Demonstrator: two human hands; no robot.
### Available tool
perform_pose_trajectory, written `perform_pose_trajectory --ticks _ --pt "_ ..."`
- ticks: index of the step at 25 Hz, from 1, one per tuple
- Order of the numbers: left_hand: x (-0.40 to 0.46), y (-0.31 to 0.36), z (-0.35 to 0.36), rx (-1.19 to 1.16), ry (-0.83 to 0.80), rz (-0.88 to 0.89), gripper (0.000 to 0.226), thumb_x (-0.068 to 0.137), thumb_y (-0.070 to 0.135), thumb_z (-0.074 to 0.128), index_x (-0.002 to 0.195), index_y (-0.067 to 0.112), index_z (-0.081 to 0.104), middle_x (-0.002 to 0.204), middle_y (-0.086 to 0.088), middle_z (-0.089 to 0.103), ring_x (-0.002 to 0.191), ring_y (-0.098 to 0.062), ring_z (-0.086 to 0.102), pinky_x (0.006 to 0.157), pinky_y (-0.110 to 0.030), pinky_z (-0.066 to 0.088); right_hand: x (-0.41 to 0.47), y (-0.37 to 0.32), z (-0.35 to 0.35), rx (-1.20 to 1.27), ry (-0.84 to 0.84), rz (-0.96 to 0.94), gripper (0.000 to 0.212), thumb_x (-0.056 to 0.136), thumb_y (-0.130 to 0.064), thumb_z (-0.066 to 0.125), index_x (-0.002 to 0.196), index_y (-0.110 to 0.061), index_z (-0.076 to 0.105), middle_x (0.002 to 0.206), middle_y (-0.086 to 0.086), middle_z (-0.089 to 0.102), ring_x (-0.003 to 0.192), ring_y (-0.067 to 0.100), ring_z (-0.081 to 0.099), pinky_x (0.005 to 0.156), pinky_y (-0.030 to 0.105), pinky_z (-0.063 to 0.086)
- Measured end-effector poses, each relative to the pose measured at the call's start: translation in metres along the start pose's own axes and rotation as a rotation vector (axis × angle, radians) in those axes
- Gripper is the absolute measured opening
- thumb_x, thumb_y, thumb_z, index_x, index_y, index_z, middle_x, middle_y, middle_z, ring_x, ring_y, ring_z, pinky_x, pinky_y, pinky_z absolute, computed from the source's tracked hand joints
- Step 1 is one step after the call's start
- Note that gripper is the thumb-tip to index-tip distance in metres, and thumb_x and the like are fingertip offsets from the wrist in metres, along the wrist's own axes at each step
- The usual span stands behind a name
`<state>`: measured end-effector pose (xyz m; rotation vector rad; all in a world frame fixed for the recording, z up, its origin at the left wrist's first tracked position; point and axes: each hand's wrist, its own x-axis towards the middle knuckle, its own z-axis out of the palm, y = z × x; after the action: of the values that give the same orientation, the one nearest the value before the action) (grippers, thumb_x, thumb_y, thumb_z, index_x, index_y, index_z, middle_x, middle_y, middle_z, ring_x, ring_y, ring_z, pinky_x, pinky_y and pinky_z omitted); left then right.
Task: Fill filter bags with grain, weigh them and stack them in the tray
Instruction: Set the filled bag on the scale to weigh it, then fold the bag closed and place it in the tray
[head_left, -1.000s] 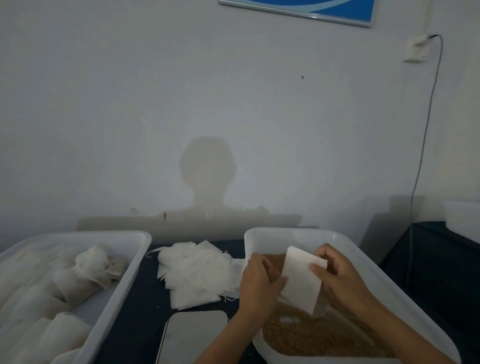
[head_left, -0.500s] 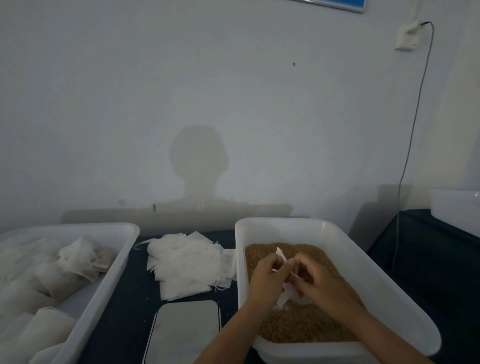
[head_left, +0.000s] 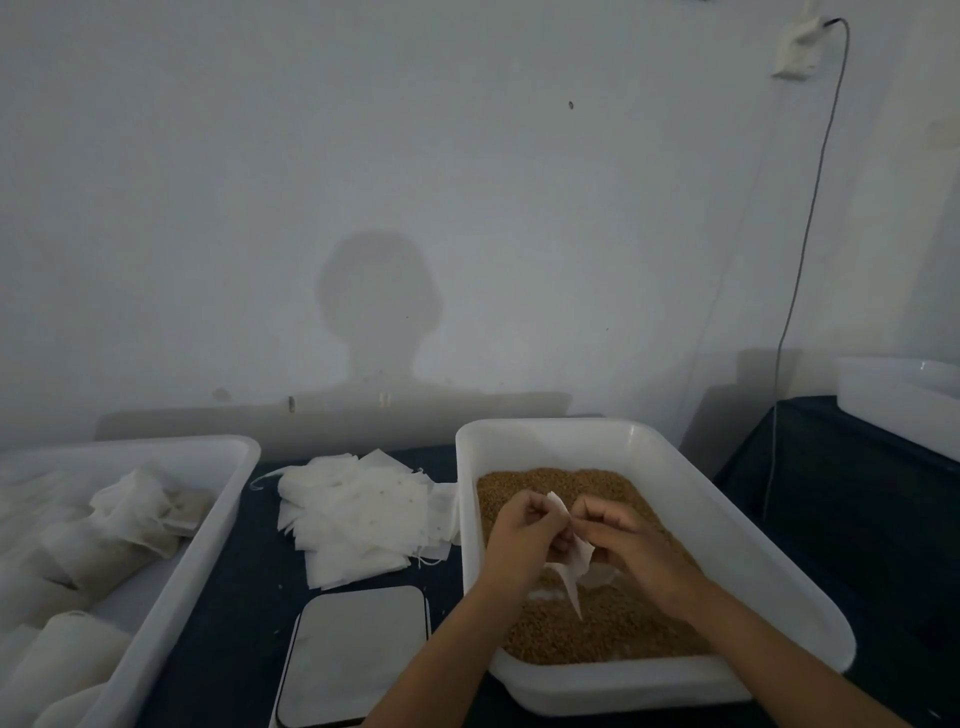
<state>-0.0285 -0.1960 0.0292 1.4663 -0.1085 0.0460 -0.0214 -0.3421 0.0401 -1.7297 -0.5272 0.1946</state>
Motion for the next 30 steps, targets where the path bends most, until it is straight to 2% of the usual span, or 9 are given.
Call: perform_pose_trajectory --ticks 4,8,10,12,15,19,21,26,30 --pt "-0.001 -0.005 -0.001 0.240 0.031 0.120 0.023 0.088 -0.001 0.051 0.087 0.020 0.042 0.071 -0.006 0.051 0.059 -0.013 0.051 0.057 -0.024 0.046 0.004 0.003 -0.002 -0.099 0.169 0.040 0.023 0.094 -0.003 0.049 0.071 -0.003 0.052 0.066 0.009 0.053 0.061 0.016 0.053 0.055 0.020 0.046" --pt "-0.001 -0.010 0.002 0.613 0.034 0.195 0.023 0.092 0.009 0.050 0.076 0.026 0.056 0.063 0.004 0.053 0.052 -0.009 0.043 0.053 -0.021 0.037 0.003 0.005 -0.006 -0.166 0.202 0.055 0.027 0.094 -0.003 0.047 0.068 -0.005 0.053 0.060 0.000 0.057 0.056 0.009 0.056 0.054 0.018 0.047" --pt "0.000 -0.010 0.002 0.646 0.069 0.183 0.023 0.092 0.009 0.050 0.076 0.020 0.063 0.059 0.010 0.050 0.048 -0.004 0.041 0.048 -0.015 0.033 0.002 0.013 -0.007 -0.371 0.227 0.083 0.027 0.096 -0.009 0.045 0.073 -0.010 0.057 0.069 0.002 0.062 0.062 0.009 0.058 0.061 0.022 0.049" --pt "0.000 -0.009 0.002 0.652 0.117 0.164 0.023 0.093 0.010 0.050 0.077 0.013 0.066 0.059 0.009 0.052 0.046 -0.002 0.043 0.044 -0.011 0.033 0.001 0.026 -0.016 -0.784 0.283 0.208 0.015 0.097 -0.024 0.044 0.091 -0.016 0.055 0.087 0.001 0.063 0.078 0.010 0.058 0.075 0.030 0.050" --pt "-0.003 -0.010 0.004 0.612 0.168 0.132 0.023 0.090 0.011 0.051 0.073 0.003 0.065 0.062 -0.004 0.059 0.046 -0.004 0.045 0.045 -0.013 0.035 -0.002 0.039 -0.027 -1.124 0.120 0.601 0.052 0.090 -0.048 0.052 0.130 -0.017 0.041 0.128 0.004 0.053 0.116 0.022 0.051 0.092 0.036 0.040" --pt "-0.006 -0.007 0.004 0.606 0.155 0.120 0.018 0.084 0.014 0.061 0.068 0.007 0.066 0.064 -0.004 0.063 0.053 -0.004 0.049 0.052 -0.012 0.042 0.003 0.035 -0.024 -1.405 0.061 0.627 0.028 0.095 -0.036 0.048 0.115 -0.018 0.055 0.122 0.004 0.057 0.114 0.023 0.051 0.094 0.036 0.036" --pt "-0.007 -0.007 0.003 0.666 0.129 0.121 0.020 0.083 0.016 0.064 0.063 0.016 0.059 0.062 0.004 0.058 0.056 -0.002 0.050 0.058 -0.010 0.043 0.003 0.029 -0.026 -1.438 0.073 0.569 0.028 0.096 -0.025 0.048 0.122 -0.015 0.050 0.121 0.003 0.059 0.113 0.023 0.053 0.099 0.037 0.035" --pt "-0.009 -0.010 0.004 0.760 0.072 0.084 0.027 0.084 0.004 0.054 0.070 0.025 0.048 0.079 0.010 0.057 0.068 -0.001 0.049 0.056 -0.009 0.037 0.002 -0.015 -0.068 -1.418 -0.017 0.656 0.058 0.096 -0.030 0.048 0.141 -0.008 0.020 0.112 0.004 0.055 0.092 0.016 0.054 0.068 0.024 0.042" --pt "-0.007 -0.010 0.005 0.788 0.044 0.108 0.021 0.087 0.002 0.051 0.080 0.022 0.053 0.112 0.002 0.056 0.097 -0.010 0.054 0.076 -0.016 0.040 0.018 -0.031 -0.097 -1.544 -0.077 0.786 0.021 0.094 -0.022 0.053 0.110 -0.011 0.046 0.082 -0.003 0.047 0.064 0.007 0.046 0.051 0.017 0.034"
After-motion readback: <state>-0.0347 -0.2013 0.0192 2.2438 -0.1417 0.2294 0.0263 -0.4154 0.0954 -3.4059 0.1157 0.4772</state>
